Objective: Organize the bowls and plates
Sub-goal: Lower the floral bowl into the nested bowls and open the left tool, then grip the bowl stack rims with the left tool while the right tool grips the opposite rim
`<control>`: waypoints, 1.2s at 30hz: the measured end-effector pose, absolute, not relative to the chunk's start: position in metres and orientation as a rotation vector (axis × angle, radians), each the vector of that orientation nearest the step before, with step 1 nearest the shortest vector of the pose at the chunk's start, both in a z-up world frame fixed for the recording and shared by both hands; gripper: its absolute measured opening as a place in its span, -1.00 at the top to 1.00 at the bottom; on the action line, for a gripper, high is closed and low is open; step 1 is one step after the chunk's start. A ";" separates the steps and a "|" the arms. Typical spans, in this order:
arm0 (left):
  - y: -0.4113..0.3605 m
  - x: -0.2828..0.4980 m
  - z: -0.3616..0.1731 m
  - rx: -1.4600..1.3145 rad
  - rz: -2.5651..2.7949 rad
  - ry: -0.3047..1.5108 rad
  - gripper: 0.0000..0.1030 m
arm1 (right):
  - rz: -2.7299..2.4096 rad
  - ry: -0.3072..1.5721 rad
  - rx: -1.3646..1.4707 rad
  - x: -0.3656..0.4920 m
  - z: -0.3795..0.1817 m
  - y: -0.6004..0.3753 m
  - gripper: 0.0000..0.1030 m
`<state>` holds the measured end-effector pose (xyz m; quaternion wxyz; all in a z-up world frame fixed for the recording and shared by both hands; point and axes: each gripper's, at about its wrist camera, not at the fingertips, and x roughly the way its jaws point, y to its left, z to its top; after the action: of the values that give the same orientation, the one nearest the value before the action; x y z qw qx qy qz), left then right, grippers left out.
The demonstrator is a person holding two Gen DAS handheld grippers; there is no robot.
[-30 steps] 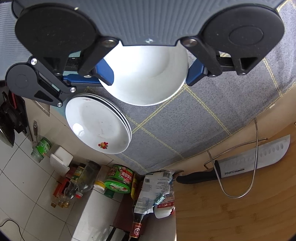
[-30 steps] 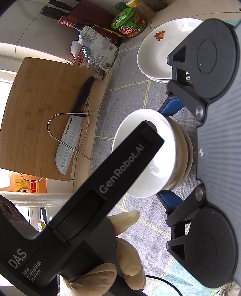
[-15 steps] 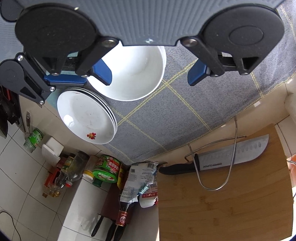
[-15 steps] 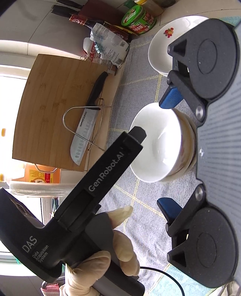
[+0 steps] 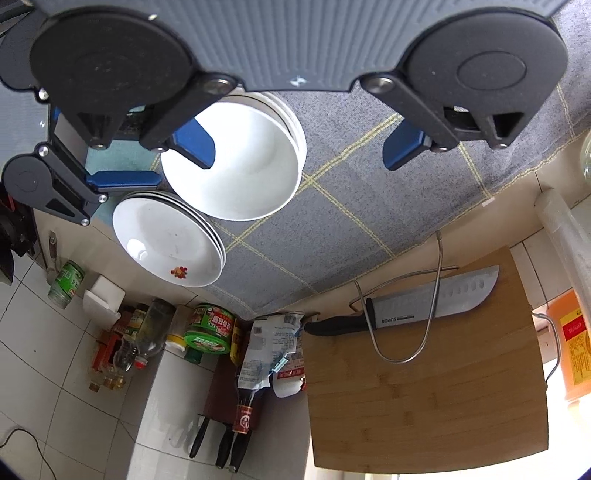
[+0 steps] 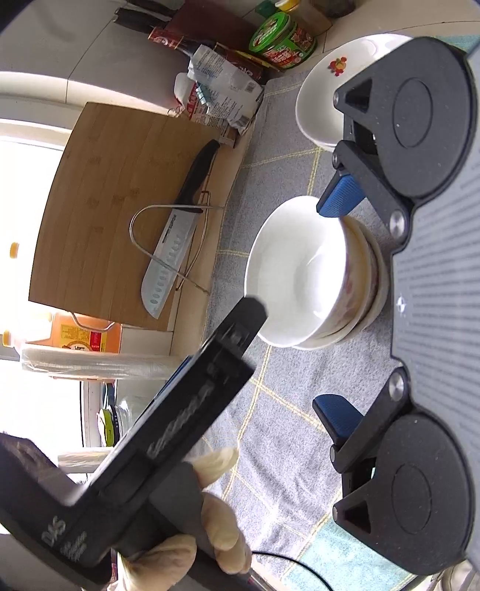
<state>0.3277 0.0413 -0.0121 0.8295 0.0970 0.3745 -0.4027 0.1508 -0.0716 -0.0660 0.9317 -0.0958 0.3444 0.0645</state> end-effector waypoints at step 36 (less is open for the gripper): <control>0.025 0.269 -0.078 0.286 -0.680 0.905 -0.95 | 0.468 0.924 -0.286 0.183 -0.143 -0.148 -1.00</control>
<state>0.2693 0.0249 -0.0778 0.8344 0.1348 0.4275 -0.3208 0.1826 -0.1483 -0.1427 0.8592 -0.1364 0.4399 0.2231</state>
